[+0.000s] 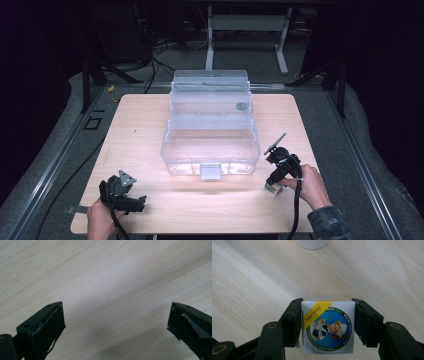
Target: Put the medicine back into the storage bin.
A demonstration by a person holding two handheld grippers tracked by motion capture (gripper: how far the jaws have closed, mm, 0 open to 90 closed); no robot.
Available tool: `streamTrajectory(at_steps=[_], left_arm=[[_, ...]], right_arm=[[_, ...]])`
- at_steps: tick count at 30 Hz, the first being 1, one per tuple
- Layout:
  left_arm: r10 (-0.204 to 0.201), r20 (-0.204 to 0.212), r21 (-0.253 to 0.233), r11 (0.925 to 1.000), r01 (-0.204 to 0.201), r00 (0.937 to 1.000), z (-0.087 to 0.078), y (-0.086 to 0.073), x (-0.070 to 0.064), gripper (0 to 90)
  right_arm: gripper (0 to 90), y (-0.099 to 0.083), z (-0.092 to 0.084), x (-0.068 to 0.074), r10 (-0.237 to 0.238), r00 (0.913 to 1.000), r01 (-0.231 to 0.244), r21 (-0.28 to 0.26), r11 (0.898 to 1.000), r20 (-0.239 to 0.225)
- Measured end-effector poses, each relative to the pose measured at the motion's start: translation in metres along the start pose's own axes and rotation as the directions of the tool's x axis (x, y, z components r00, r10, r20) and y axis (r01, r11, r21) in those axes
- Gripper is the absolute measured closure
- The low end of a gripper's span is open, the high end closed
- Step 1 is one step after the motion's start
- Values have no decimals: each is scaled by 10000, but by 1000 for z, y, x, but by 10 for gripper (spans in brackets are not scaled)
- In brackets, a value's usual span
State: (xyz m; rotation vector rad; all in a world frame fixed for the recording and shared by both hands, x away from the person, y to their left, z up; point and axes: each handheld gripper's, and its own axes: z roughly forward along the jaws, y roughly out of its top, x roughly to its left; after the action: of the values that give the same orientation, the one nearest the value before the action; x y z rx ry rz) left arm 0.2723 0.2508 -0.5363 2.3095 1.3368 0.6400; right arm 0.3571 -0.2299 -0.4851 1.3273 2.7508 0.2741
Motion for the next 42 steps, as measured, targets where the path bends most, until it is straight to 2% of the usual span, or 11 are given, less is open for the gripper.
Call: streamTrajectory(at_steps=[9, 22, 26, 28, 29, 30, 32, 42], left_arm=[[-7, 15, 31, 10000, 7, 10000, 1, 0, 0, 10], [-63, 43, 45, 10000, 63, 10000, 1, 0, 1, 11], [-62, 32, 33, 10000, 62, 10000, 1, 0, 0, 12], [-81, 29, 28, 10000, 81, 10000, 1, 0, 0, 13], [-82, 27, 22, 10000, 82, 10000, 1, 0, 0, 12], [-85, 28, 11, 10000, 85, 10000, 1, 0, 0, 12], [-68, 28, 5, 10000, 68, 10000, 1, 0, 0, 13], [-141, 16, -97, 9999, 141, 9999, 0, 0, 1, 11]], right_arm=[[442, 2, 2, 0, 186, 9998, -185, 118, 9998, -60], [459, 0, 0, -1, 65, 10000, -65, -66, 10000, -16], [460, -1, -4, -1, 209, 9998, -208, -112, 9997, 74], [460, -2, -6, -2, 100, 9999, -99, -211, 9997, 73], [460, -1, -8, -2, 47, 10000, -47, -13, 10000, 40], [461, -2, -8, -1, 81, 9999, -79, -261, 9996, 101], [461, -2, -10, -2, 66, 10000, -64, -360, 9993, 72], [462, -2, -21, -4, 74, 9999, -67, -451, 9990, 155]])
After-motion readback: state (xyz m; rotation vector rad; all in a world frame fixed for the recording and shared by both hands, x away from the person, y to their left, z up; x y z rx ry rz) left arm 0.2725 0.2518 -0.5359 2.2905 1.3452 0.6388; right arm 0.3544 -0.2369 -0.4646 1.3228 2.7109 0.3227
